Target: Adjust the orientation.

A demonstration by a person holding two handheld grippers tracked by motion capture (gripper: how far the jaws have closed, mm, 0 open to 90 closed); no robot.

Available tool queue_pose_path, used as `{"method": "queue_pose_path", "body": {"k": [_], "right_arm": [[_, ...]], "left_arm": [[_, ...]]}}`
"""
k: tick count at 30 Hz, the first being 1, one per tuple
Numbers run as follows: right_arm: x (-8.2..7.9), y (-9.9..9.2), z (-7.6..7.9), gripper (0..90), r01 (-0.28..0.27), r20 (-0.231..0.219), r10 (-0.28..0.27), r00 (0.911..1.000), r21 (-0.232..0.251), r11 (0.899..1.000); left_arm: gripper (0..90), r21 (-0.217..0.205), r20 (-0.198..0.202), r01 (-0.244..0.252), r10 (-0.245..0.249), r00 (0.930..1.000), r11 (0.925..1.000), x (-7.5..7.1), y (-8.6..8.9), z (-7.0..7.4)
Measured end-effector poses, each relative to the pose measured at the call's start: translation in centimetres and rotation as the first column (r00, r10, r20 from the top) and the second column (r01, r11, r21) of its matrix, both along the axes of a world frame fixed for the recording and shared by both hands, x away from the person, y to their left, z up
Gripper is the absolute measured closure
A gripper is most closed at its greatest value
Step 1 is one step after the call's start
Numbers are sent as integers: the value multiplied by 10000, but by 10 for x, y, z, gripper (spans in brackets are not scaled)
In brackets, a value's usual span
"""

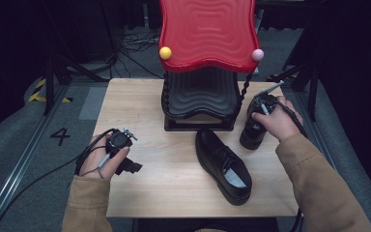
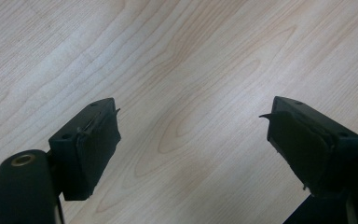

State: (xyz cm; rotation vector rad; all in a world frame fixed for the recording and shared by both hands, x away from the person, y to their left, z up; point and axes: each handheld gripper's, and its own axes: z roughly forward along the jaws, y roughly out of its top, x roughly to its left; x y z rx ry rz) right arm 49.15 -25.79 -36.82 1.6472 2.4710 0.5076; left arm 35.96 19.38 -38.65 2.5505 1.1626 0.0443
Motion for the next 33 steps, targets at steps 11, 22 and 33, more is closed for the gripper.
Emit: {"method": "queue_pose_path", "body": {"k": [11, 22, 33], "right_arm": [[17, 9, -27, 656, 470, -785, -467, 9958, 20, 9989], [23, 2, -49, 836, 1087, -1942, -998, 9759, 360, 9934], [11, -20, -39, 850, 1091, -1960, -919, 9763, 787, 9909]], "left_arm": [[174, -15, 19, -10, 10, 10000, 10000, 0, 2, 0], [174, -69, 40, -132, 132, 9999, 9999, 1, 4, 1], [175, -9, 59, -26, 26, 10000, 10000, 10, 2, 2]]}}
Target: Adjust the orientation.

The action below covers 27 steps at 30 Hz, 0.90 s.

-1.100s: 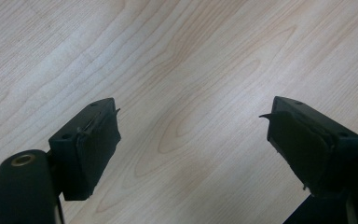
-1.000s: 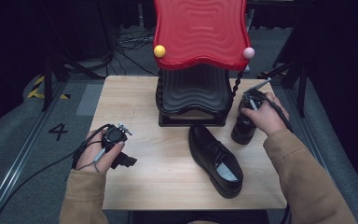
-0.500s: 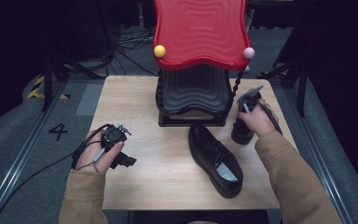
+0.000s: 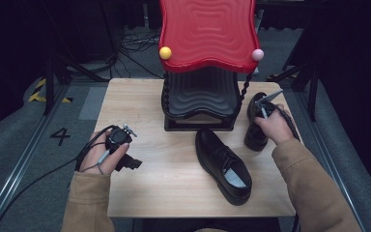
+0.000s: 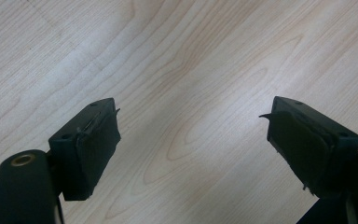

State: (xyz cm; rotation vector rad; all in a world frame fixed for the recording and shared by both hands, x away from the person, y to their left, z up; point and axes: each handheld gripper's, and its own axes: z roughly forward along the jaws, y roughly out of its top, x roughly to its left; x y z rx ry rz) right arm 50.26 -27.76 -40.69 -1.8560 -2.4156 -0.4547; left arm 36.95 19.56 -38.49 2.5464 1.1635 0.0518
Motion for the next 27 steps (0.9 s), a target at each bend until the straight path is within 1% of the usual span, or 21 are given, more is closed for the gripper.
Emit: {"method": "queue_pose_path", "body": {"k": [5, 6, 7, 9, 10, 11, 12, 13, 14, 15, 16, 19, 20, 22, 23, 25, 27], "right_arm": [[-10, -7, 12, 840, -371, 164, 371, 9992, 25, 9993], [-10, -7, 12, 840, -371, 164, 371, 9992, 25, 9993], [-17, -12, 19, 839, -638, 361, 638, 9973, -8, 9980], [-20, -13, 21, 840, -744, 447, 745, 9962, -46, 9972], [-29, -18, 29, 841, -1155, 711, 1170, 9906, -258, 9930], [-29, -18, 29, 841, -1155, 711, 1170, 9906, -258, 9930], [-37, -20, 35, 841, -1416, 946, 1447, 9849, -383, 9892], [-37, -20, 35, 841, -1416, 946, 1447, 9849, -383, 9892], [-47, -23, 43, 840, -1765, 1096, 1805, 9775, -445, 9833], [-47, -23, 43, 840, -1765, 1096, 1805, 9775, -445, 9833], [-51, -24, 46, 839, -1841, 1096, 1878, 9761, -430, 9820], [-68, -27, 54, 836, -2421, 1238, 2460, 9613, -456, 9692], [-72, -27, 55, 837, -2512, 1227, 2558, 9589, -522, 9665], [-86, -26, 58, 835, -2940, 1274, 3011, 9450, -715, 9531], [-90, -26, 59, 834, -3036, 1287, 3111, 9416, -749, 9498], [-100, -26, 62, 832, -3294, 1337, 3372, 9319, -775, 9410], [-111, -25, 64, 832, -3575, 1414, 3642, 9205, -711, 9312]], "left_arm": [[174, -51, 46, -32, 32, 10000, 10000, 0, 0, 1], [174, -51, 46, -32, 32, 10000, 10000, 0, 0, 1], [174, -46, 37, -17, 17, 10000, 10000, 0, 1, 1], [175, -91, 15, -59, 60, 10000, 9999, 0, 2, 1], [174, -110, 61, -109, 109, 9999, 9999, 1, 2, 2], [174, -110, 61, -109, 109, 9999, 9999, 1, 2, 2], [174, -110, 61, -109, 109, 9999, 9999, 1, 2, 2], [174, -99, 61, -122, 123, 9999, 9999, 1, 2, 2], [174, -34, 41, -102, 102, 9999, 9999, 1, 1, 1], [174, -34, 41, -102, 102, 9999, 9999, 1, 1, 1], [174, -78, 33, -79, 79, 10000, 9999, 1, 1, 1], [174, -78, 30, -73, 73, 10000, 9999, 2, 1, 1], [174, -53, 0, -43, 43, 10000, 10000, 3, 1, 1], [174, -88, -1, -89, 89, 10000, 9999, 3, -1, 1], [174, -77, 0, -17, 17, 10000, 10000, 4, -1, 1], [174, -99, -18, -8, 8, 10000, 10000, 5, -3, 1], [174, -88, -29, 45, -45, 10000, 10000, 6, -4, 1]]}}
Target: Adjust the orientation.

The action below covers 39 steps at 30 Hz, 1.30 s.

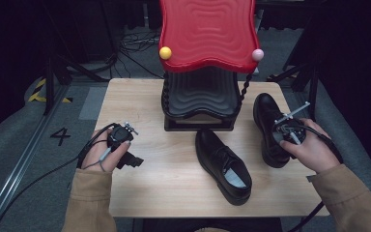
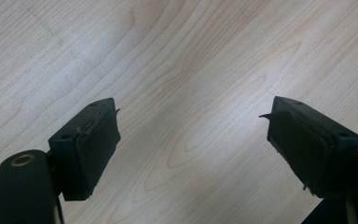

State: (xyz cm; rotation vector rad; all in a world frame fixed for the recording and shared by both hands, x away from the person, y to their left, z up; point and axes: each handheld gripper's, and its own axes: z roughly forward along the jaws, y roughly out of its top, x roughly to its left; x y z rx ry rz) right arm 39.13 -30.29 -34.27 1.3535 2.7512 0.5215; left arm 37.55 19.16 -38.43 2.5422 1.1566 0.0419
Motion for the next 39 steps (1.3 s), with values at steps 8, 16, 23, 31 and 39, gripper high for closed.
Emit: {"method": "queue_pose_path", "body": {"k": [8, 16, 23, 31, 39], "right_arm": [[-32, 5, 3, 830, -1115, 203, 1119, 9935, -196, 9936], [-61, 13, -2, 825, -2334, 74, 2340, 9722, -438, 9714], [-69, 19, -9, 816, -3082, 56, 3092, 9510, -662, 9490], [-76, 29, -24, 814, -3712, -174, 3710, 9285, -784, 9252], [-69, 50, -47, 816, -4393, -151, 4408, 8975, -1206, 8902]], "left_arm": [[174, -11, 59, -11, 11, 10000, 10000, 2, -2, 0], [175, 32, 10, -14, 14, 10000, 10000, 0, -2, 1], [174, 65, 16, -55, 55, 10000, 10000, -3, 1, 1], [174, 51, 19, -180, 180, 9998, 9998, -4, 3, 0], [174, 75, 9, -74, 74, 10000, 9999, -3, 1, 0]]}}
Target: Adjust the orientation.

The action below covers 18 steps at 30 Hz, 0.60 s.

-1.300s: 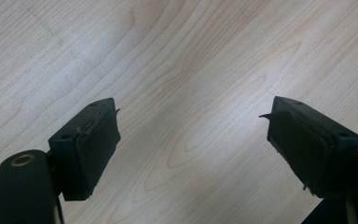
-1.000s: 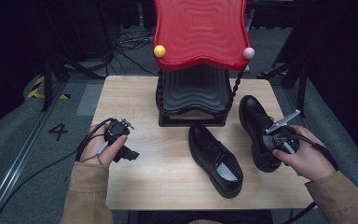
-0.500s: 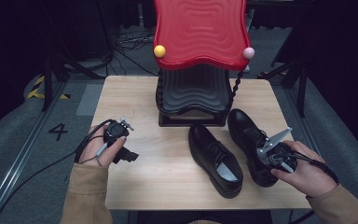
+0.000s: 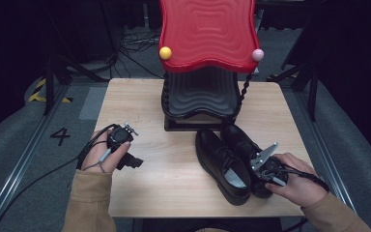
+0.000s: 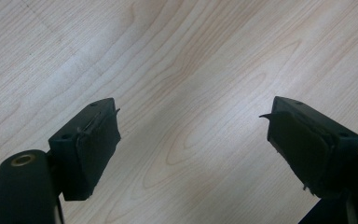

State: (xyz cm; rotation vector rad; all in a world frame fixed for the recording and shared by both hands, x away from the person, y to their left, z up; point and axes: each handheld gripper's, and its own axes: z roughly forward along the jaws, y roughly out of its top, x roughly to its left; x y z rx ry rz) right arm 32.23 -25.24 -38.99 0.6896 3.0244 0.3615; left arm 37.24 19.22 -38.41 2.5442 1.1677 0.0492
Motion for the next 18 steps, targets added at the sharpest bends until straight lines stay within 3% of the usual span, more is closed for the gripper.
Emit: {"method": "queue_pose_path", "body": {"k": [3, 10, 15, 18], "right_arm": [[2, 0, -3, 819, 103, -272, -104, 9996, -60, 9999], [-2, -1, -13, 824, 155, -191, -157, 9997, -59, 9999], [-9, 5, -13, 802, 22, -603, 15, 9982, 612, 9981], [-11, 6, -12, 811, 437, -546, -410, 9977, 488, 9979]], "left_arm": [[174, 5, -26, -18, 18, 10000, 10000, 1, 0, -1], [174, 22, -50, 96, -96, 9999, 10000, 2, -4, 0], [174, 54, -75, 84, -83, 9999, 10000, 3, -4, -1], [174, 60, -74, 118, -117, 9999, 9999, 3, -5, -1]]}}
